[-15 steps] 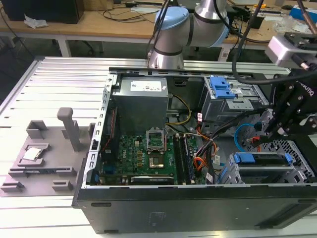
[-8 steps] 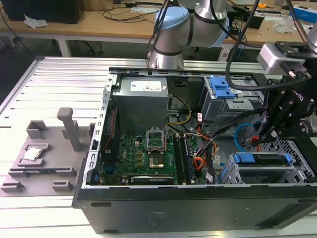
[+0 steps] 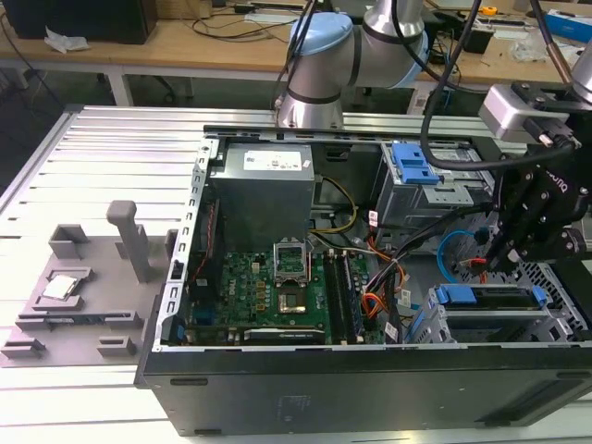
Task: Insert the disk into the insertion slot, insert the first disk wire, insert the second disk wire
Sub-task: 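Insert the first disk wire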
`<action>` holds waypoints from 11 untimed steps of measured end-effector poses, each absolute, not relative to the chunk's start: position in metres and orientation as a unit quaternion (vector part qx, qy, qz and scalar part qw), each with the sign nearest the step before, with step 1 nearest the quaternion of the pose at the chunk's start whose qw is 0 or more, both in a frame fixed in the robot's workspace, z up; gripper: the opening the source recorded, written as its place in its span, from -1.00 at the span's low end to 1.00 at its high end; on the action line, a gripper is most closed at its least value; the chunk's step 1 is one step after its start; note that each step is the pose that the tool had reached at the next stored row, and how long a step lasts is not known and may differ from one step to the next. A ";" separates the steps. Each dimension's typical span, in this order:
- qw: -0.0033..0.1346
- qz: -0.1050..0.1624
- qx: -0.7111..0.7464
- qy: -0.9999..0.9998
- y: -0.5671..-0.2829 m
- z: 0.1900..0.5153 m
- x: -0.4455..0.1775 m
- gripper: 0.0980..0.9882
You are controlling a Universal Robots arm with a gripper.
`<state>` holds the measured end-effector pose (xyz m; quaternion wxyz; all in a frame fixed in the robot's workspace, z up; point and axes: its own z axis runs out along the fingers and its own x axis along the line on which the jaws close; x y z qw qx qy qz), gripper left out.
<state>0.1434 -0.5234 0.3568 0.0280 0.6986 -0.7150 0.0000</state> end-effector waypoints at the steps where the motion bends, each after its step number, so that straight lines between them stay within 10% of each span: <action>1: 0.028 0.000 0.699 -0.715 -0.523 0.357 0.143 -0.83; 11: 0.028 -0.002 0.699 -0.715 -0.542 0.350 0.153 -0.83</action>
